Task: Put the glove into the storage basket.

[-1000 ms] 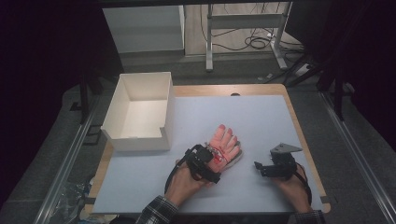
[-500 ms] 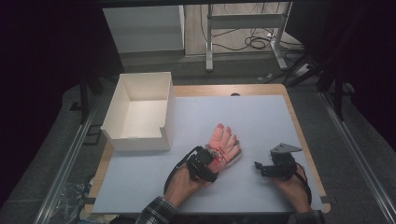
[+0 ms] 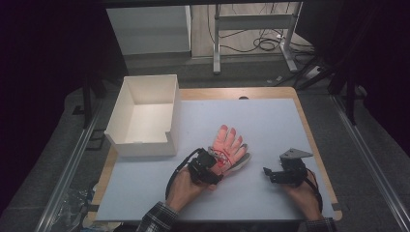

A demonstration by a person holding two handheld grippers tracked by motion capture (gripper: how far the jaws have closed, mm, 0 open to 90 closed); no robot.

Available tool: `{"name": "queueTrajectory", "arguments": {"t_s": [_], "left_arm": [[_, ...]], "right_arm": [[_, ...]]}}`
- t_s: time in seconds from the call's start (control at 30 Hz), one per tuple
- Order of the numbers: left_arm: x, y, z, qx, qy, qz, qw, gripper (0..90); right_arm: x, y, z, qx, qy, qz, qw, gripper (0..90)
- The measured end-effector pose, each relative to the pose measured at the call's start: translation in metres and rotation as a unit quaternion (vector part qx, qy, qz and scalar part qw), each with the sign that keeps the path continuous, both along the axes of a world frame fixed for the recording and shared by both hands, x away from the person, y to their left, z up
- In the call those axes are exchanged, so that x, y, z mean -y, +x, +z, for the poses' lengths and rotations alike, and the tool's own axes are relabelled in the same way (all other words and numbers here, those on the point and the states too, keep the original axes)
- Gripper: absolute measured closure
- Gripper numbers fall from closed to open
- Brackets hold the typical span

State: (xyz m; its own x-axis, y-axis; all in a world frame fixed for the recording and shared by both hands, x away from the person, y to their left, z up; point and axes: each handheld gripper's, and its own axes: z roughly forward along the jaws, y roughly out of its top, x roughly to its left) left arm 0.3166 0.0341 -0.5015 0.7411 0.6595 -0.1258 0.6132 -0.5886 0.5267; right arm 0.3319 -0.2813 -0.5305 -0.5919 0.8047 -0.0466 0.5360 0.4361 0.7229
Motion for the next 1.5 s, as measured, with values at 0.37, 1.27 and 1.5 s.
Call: {"name": "queueTrajectory", "arguments": {"t_s": [0.37, 1.27, 1.5], "left_arm": [[-0.012, 0.011, 0.018, 0.012, 0.005, 0.016, 0.9998, 49.2], [-0.031, 0.060, 0.080, 0.020, 0.012, 0.053, 0.9983, 48.6], [-0.040, 0.071, 0.101, 0.028, 0.015, 0.068, 0.9972, 48.3]], "right_arm": [[0.000, 0.000, 0.000, 0.001, 0.000, 0.000, 1.0000, 17.1], [0.000, 0.000, -0.001, 0.000, 0.001, 0.002, 1.0000, 16.0], [0.000, 0.000, -0.001, 0.000, 0.002, 0.002, 1.0000, 16.0]]}}
